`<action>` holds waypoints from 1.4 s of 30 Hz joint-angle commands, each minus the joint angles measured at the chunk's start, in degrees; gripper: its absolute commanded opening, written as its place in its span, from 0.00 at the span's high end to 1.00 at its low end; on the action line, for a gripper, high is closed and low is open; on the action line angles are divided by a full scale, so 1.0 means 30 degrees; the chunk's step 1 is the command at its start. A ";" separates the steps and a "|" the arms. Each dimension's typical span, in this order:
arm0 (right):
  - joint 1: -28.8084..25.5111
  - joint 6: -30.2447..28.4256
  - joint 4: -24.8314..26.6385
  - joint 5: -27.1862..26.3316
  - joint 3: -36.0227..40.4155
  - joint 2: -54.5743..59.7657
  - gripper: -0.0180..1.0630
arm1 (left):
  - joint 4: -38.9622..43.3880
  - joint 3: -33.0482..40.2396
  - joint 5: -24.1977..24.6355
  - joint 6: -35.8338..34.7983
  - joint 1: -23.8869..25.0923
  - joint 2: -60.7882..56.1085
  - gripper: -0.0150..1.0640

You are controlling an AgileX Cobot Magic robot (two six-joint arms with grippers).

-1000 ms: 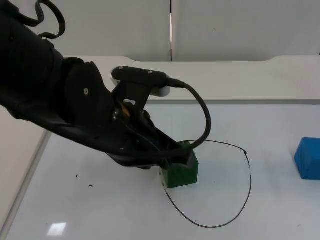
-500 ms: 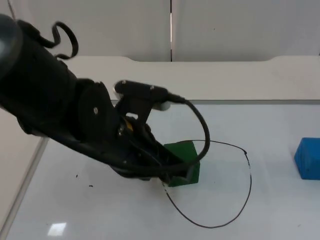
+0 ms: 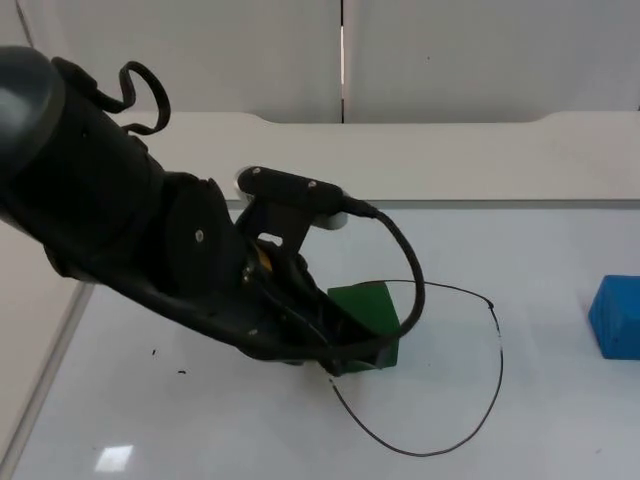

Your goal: Push the two cubes into the marked area.

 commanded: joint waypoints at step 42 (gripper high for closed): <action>-0.0085 0.0007 -0.0186 0.0046 -0.0125 -0.0024 0.04 | 0.1913 0.1365 0.4439 0.0843 0.1732 -1.1152 0.99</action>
